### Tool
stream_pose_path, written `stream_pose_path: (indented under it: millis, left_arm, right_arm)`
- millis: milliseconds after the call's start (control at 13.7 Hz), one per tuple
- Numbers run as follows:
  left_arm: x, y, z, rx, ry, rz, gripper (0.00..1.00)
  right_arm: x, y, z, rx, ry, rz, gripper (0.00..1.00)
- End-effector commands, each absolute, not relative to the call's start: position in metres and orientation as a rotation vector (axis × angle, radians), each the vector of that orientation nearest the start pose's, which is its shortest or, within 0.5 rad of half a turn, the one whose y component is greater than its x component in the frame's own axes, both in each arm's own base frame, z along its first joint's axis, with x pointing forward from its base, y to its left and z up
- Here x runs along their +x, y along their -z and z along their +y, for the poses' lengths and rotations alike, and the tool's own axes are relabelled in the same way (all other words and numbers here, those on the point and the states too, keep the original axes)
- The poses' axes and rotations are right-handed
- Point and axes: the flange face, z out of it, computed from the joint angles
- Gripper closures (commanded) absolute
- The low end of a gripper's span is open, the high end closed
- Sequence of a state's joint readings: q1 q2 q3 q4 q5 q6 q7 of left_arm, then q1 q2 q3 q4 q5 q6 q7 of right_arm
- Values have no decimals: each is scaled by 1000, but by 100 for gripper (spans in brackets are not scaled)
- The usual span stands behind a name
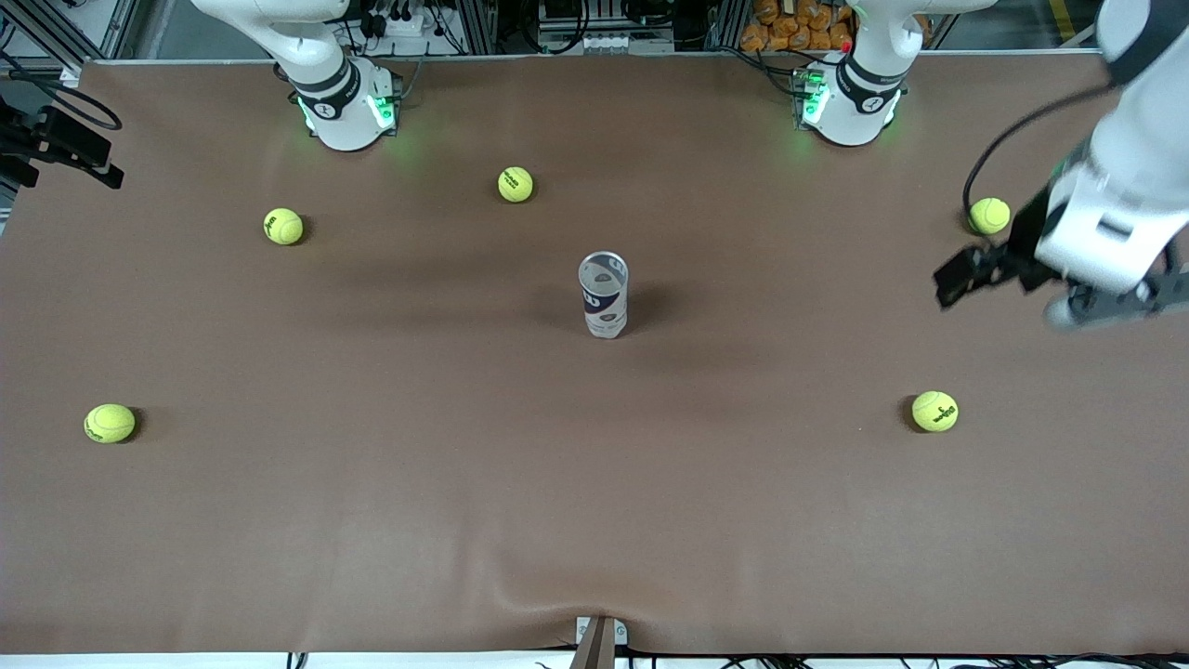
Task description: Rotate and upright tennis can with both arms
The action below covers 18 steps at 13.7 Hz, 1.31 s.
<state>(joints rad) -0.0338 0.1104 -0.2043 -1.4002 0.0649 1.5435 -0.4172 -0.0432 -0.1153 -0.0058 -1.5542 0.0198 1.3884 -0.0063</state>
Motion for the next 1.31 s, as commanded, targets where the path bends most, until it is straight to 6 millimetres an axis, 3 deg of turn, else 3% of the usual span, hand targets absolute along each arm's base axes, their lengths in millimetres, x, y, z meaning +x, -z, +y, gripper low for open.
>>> stream_pose_path:
  millis: [0, 219, 292, 438, 584, 948, 1240]
  left_arm:
    - [532, -636, -113, -3089, 65, -280, 0]
    - [513, -639, -116, -3083, 92, -254, 0]
    - [522, -643, -105, -3095, 139, -187, 0]
    - [544, -644, -56, -3141, 167, -125, 0]
    - [545, -645, -37, -3166, 167, -82, 0]
    - [540, -653, -13, -3144, 176, -72, 0]
    - [535, -655, -11, -3131, 142, -62, 0]
  right_arm:
    - [489, -684, -19, -3124, -69, 56, 0]
    - [487, -695, -20, -3117, -37, 56, 0]
    - [489, -694, -19, -3116, -30, 53, 0]
    - [494, -695, -16, -3114, 8, 46, 0]
    - [496, -695, -14, -3112, 20, 40, 0]
    - [492, -696, -13, -3107, 1, 39, 0]
    - [490, -696, -13, -3107, -18, 38, 0]
